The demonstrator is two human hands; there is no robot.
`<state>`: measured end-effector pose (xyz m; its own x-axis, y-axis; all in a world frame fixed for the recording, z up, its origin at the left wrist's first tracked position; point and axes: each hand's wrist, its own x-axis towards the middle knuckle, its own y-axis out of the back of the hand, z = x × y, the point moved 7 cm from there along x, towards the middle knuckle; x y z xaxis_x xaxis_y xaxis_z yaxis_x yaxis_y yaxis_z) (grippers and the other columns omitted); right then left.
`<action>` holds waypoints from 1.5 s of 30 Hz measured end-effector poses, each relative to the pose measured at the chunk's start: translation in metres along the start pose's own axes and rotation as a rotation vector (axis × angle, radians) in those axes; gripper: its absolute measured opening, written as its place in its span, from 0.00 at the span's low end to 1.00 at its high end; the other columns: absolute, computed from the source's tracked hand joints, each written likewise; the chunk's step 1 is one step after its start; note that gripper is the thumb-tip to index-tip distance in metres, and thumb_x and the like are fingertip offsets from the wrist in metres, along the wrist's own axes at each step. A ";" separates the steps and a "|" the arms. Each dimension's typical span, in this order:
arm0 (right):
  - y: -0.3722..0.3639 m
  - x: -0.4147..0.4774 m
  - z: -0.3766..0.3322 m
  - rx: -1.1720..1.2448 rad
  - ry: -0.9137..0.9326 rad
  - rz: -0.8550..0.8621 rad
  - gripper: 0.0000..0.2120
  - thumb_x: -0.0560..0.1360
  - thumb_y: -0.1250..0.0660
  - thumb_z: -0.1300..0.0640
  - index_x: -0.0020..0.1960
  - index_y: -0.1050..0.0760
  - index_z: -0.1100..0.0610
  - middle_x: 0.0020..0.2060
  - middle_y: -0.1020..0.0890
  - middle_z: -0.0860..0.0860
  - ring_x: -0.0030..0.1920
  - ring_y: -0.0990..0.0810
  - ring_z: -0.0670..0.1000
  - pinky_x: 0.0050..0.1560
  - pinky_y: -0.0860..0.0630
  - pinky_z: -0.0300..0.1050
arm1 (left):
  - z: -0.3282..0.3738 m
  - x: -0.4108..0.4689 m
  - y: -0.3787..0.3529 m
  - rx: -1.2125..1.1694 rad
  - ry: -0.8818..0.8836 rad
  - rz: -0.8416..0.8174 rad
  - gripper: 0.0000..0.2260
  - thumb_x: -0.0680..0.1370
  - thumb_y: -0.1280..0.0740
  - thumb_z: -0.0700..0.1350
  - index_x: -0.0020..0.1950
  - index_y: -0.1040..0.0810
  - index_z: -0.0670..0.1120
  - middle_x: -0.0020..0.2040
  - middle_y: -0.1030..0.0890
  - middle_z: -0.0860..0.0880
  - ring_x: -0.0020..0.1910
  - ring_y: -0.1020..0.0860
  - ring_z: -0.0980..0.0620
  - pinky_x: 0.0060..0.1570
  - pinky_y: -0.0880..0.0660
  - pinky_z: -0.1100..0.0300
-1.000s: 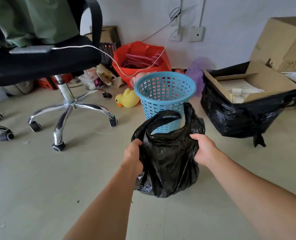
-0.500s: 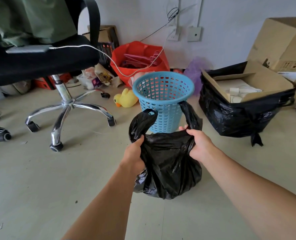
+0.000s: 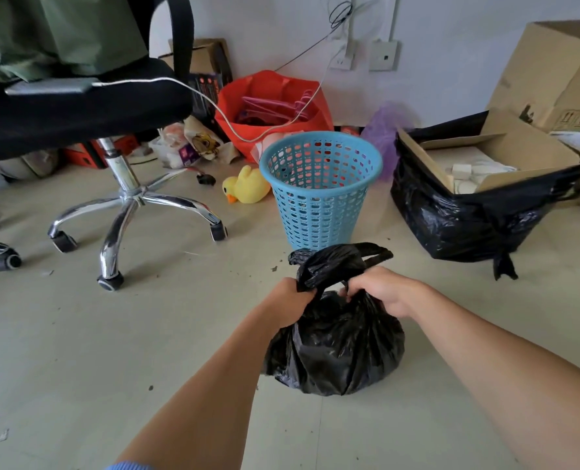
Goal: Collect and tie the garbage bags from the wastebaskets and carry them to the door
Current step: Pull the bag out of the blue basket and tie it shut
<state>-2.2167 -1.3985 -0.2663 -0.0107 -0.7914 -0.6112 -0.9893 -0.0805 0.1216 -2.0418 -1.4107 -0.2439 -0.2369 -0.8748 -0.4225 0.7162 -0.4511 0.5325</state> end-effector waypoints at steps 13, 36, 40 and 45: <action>0.003 -0.004 -0.011 0.227 -0.044 0.299 0.24 0.71 0.27 0.50 0.61 0.24 0.63 0.55 0.18 0.57 0.51 0.18 0.58 0.50 0.23 0.48 | 0.019 -0.012 -0.030 0.488 -0.228 -0.024 0.20 0.76 0.39 0.63 0.41 0.28 0.45 0.40 0.23 0.47 0.41 0.24 0.46 0.44 0.27 0.53; -0.022 -0.007 -0.033 -0.001 0.210 0.001 0.10 0.73 0.27 0.53 0.50 0.17 0.59 0.44 0.13 0.55 0.48 0.15 0.55 0.52 0.21 0.45 | -0.016 -0.002 -0.009 -1.025 0.291 -0.143 0.22 0.79 0.42 0.49 0.29 0.21 0.41 0.27 0.19 0.43 0.25 0.20 0.49 0.33 0.23 0.59; -0.009 -0.009 -0.038 -0.224 0.320 0.201 0.08 0.72 0.26 0.52 0.38 0.20 0.55 0.35 0.16 0.49 0.40 0.17 0.50 0.38 0.26 0.37 | -0.004 -0.009 -0.008 -0.986 0.231 -0.267 0.16 0.76 0.41 0.53 0.38 0.24 0.41 0.27 0.21 0.44 0.26 0.21 0.47 0.39 0.28 0.55; 0.007 -0.006 -0.039 -0.546 0.348 0.431 0.16 0.69 0.30 0.43 0.40 0.20 0.56 0.37 0.16 0.52 0.41 0.19 0.55 0.44 0.23 0.51 | 0.005 -0.012 -0.012 -0.785 0.144 -0.420 0.19 0.73 0.33 0.50 0.59 0.21 0.40 0.53 0.18 0.40 0.52 0.20 0.42 0.57 0.24 0.49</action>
<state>-2.2174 -1.4175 -0.2310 -0.2425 -0.9580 -0.1533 -0.6956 0.0615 0.7158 -2.0509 -1.3958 -0.2417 -0.5333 -0.6106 -0.5855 0.8439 -0.4319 -0.3183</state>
